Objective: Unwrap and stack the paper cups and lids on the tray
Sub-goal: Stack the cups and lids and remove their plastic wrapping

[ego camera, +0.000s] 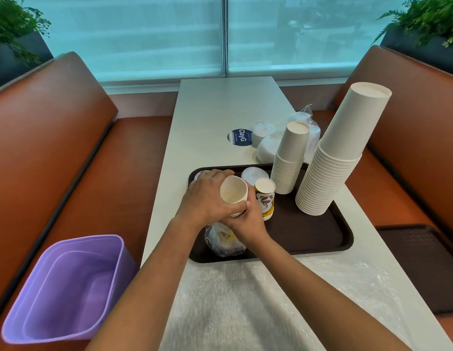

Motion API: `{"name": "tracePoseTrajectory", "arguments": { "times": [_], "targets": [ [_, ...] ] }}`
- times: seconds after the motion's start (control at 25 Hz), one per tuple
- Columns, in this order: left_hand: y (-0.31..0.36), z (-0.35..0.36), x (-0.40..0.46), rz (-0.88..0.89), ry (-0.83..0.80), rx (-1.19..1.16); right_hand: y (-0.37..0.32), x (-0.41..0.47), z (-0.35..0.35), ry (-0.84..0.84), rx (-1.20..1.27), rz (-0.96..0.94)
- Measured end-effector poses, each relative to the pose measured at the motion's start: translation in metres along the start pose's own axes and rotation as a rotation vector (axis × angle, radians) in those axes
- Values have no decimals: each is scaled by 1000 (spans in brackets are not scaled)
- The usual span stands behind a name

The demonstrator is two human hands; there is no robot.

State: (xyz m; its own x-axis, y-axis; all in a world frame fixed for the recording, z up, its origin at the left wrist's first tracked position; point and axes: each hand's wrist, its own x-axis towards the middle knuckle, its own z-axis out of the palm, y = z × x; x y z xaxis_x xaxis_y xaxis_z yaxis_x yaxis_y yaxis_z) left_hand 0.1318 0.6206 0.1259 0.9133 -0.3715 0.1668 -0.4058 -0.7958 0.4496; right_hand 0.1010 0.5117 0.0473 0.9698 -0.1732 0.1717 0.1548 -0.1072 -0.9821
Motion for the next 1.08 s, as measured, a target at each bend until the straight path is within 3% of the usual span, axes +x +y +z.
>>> {"name": "tracePoseTrajectory", "arguments": {
  "times": [0.44, 0.76, 1.0, 1.08],
  "targets": [
    [17, -26, 10, 32, 29, -27, 2, -4, 0, -18, -26, 55],
    [22, -42, 17, 3, -367, 226, 15, -10, 0, -112, -106, 132],
    [30, -73, 21, -18, -135, -178, 16, -15, -44, -110, -117, 118],
    [26, -71, 20, -98, -44, -416, 16, -17, -62, -103, -132, 124]
  ]
}}
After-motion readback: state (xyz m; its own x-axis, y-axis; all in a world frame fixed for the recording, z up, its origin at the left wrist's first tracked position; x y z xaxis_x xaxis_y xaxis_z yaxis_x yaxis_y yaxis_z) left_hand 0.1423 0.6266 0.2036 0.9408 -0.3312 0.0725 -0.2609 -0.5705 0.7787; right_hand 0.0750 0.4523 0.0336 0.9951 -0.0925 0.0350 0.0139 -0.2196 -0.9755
